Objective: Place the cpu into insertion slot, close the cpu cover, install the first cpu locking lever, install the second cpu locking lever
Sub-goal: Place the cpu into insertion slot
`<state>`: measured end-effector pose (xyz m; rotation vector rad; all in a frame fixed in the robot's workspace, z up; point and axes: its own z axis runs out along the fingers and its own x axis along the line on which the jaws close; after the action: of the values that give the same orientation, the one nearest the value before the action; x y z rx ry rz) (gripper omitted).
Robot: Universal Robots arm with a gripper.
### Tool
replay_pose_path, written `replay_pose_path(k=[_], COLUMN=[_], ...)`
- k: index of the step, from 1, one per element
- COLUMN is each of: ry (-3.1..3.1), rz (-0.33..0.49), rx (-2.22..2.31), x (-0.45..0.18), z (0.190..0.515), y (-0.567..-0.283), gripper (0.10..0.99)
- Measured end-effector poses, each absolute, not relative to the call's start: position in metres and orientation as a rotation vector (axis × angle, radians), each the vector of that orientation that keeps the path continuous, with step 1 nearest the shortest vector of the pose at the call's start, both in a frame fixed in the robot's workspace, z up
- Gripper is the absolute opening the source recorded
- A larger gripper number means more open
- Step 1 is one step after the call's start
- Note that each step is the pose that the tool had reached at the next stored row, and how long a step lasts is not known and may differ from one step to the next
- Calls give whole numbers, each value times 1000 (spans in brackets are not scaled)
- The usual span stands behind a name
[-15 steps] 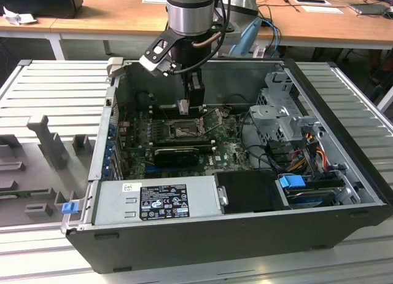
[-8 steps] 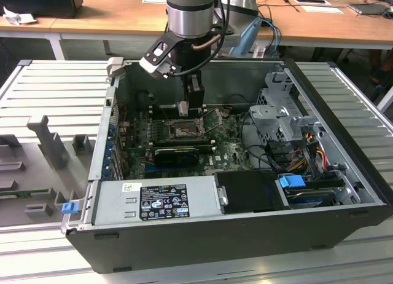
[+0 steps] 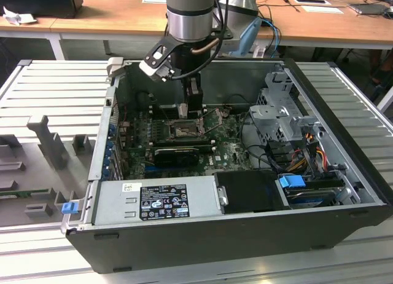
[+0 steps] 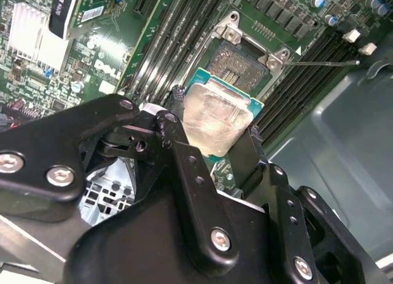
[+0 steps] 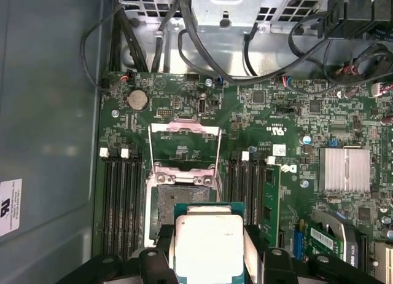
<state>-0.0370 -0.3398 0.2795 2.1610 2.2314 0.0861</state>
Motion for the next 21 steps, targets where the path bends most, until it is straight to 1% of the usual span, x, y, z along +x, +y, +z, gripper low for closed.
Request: replay_pose_path(k=[6, 16, 21], ry=[2230, 2231, 2225], rz=[85, 86, 85], rx=[2164, 2163, 2169], x=[-37, -37, -41], z=[264, 241, 231], y=[-337, -325, -325], gripper=[533, 533, 533])
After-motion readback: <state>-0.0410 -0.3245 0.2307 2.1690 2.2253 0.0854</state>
